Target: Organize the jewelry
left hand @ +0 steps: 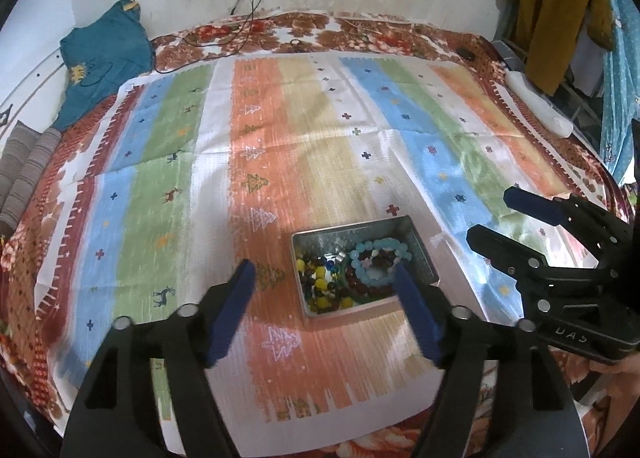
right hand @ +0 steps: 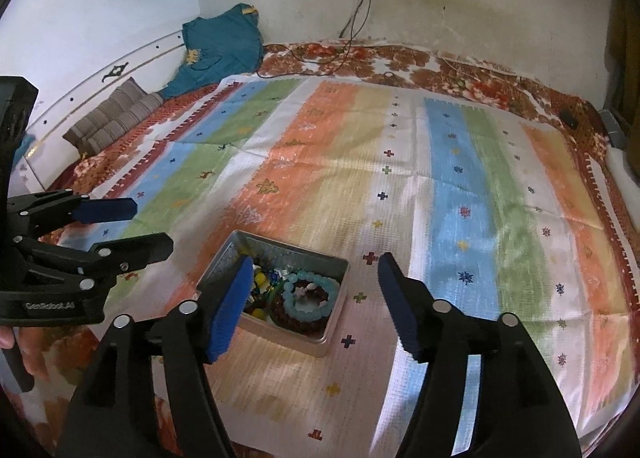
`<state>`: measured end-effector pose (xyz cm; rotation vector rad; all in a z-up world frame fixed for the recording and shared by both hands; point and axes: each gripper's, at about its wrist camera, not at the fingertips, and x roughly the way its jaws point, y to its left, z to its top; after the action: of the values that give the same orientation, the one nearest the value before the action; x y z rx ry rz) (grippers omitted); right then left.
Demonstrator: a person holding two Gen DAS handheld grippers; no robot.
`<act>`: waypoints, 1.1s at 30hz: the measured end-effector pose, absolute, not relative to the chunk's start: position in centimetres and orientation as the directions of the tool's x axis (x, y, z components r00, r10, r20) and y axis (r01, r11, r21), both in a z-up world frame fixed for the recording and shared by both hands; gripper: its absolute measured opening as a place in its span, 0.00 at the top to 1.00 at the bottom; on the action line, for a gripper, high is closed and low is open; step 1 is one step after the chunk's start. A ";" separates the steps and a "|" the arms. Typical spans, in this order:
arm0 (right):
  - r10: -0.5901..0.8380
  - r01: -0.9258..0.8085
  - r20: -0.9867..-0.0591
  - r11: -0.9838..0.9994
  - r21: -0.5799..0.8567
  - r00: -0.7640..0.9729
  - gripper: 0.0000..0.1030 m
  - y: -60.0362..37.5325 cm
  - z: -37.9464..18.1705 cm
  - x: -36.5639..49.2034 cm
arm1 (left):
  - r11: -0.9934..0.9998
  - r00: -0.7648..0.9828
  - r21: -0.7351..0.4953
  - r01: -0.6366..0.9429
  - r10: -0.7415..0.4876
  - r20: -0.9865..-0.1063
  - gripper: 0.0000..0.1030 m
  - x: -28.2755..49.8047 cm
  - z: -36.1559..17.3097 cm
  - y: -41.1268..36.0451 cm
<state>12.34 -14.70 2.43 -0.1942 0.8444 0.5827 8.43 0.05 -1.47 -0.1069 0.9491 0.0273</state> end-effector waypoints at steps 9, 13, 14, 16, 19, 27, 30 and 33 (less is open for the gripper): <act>0.437 -0.593 -0.742 0.802 0.066 0.508 0.25 -15.3 2.5 10.4 | 0.996 0.598 -0.072 -0.044 -0.031 -0.801 0.14 6.1 -1.5 -0.1; 0.450 -0.604 -0.734 0.794 0.068 0.509 0.20 -15.5 2.6 9.7 | 0.997 0.627 -0.071 -0.027 -0.039 -0.778 0.07 5.2 -1.3 -0.3; 0.453 -0.608 -0.733 0.791 0.069 0.507 0.17 -15.6 2.7 9.5 | 0.997 0.633 -0.075 -0.031 -0.039 -0.773 0.06 5.0 -1.3 -0.3; 0.458 -0.617 -0.731 0.785 0.064 0.506 0.16 -15.7 2.7 9.0 | 0.997 0.646 -0.067 -0.044 -0.023 -0.763 0.06 4.4 -1.4 -0.2; 0.461 -0.620 -0.725 0.782 0.059 0.512 0.13 -15.9 2.8 8.5 | 0.998 0.659 -0.048 -0.036 -0.013 -0.752 0.06 3.5 -1.6 -0.5; 0.462 -0.623 -0.724 0.780 0.056 0.513 0.10 -16.2 2.8 7.6 | 0.999 0.681 0.011 -0.034 0.032 -0.732 0.06 2.1 -1.4 -1.4; 0.470 -0.628 -0.720 0.776 0.061 0.511 0.10 -16.3 2.9 7.3 | 0.997 0.684 0.036 -0.064 0.070 -0.726 0.06 1.8 -1.4 -1.4; 0.480 -0.634 -0.714 0.771 0.065 0.510 0.10 -16.5 3.1 6.9 | 0.998 0.687 0.032 -0.059 0.064 -0.724 0.06 1.5 -1.4 -1.5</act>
<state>6.89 -16.45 3.08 -0.2156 0.7869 0.6764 1.52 -1.51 -1.41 0.0060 0.8104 0.0689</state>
